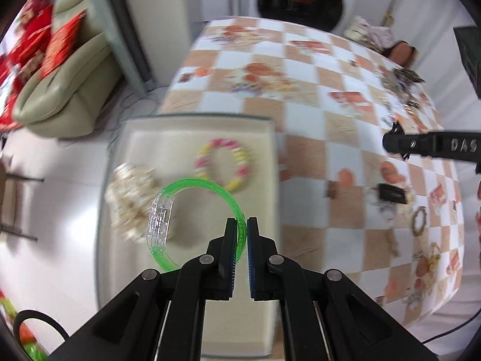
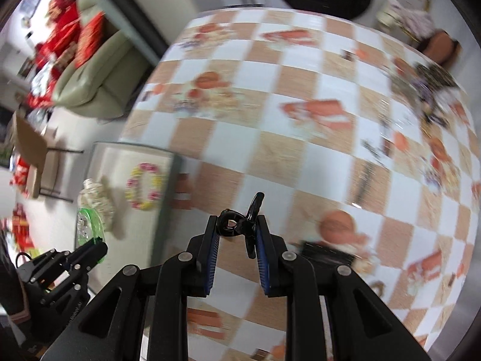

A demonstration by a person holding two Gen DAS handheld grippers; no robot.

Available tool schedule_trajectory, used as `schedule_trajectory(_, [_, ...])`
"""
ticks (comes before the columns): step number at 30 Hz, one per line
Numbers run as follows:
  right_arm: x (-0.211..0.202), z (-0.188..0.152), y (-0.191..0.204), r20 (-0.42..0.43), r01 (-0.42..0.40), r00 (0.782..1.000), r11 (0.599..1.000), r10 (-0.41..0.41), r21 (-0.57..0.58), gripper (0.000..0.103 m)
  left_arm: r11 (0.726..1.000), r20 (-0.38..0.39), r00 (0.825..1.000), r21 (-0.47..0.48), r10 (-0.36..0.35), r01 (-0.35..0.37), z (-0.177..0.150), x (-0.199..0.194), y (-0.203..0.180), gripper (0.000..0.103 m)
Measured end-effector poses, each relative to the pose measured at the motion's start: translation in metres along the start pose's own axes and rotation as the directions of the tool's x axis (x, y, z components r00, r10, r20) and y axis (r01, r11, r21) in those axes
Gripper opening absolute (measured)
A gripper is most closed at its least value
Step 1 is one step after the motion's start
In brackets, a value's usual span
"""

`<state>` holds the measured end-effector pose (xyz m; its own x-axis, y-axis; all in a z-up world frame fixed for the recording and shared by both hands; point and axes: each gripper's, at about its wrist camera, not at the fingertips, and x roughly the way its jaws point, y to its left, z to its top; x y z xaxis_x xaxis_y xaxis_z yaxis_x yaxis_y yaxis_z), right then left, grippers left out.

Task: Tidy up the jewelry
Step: 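Lower the bangle into the tray with the left tool while the right tool drops the claw clip there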

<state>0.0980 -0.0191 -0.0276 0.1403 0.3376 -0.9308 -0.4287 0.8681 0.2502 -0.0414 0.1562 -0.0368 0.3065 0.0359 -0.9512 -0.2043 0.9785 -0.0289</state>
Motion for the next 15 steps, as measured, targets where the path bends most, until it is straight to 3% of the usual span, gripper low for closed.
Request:
schedule_trajectory(9, [0.038,0.017,0.088,-0.051,-0.08,0.996,0.982,0.072,-0.17,0.025,0.982,-0.061,0.993,-0.153,0.106,-0.114,-0.035,0.019,0.072,0.011])
schedule_trajectory(15, [0.076,0.022,0.121,-0.117,-0.111,0.989,0.971,0.088,-0.211,0.025,0.97,-0.085,0.989,-0.201,0.121,-0.136,-0.039,0.043,0.09,0.011])
